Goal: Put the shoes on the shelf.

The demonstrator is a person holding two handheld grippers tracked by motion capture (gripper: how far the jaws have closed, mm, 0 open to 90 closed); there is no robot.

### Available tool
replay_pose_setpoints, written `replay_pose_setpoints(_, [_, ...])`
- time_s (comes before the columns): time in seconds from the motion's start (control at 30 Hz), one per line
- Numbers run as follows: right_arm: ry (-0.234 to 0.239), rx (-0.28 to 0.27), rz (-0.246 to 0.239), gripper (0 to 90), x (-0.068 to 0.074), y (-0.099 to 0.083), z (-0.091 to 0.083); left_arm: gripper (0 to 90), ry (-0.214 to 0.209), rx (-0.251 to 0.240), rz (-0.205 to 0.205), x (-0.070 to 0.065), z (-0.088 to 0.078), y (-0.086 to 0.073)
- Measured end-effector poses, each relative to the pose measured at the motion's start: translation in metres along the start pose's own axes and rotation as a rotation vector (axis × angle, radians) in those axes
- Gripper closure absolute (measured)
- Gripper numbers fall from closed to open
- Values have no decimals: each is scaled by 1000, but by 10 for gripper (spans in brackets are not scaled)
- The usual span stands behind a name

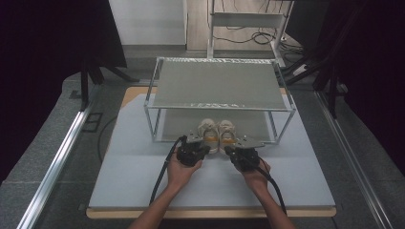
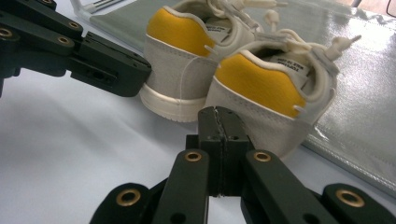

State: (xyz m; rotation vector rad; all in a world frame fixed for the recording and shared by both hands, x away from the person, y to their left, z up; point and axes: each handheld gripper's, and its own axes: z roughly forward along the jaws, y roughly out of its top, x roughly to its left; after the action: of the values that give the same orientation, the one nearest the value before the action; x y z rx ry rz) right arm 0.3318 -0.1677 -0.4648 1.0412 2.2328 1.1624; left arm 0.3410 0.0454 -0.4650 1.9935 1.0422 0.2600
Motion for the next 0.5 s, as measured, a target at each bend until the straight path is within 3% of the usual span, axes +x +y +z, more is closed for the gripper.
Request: replay_pose_setpoints(0.5, [6, 2, -1, 895, 0, 1, 1, 898, 28, 14, 10, 7, 6, 8])
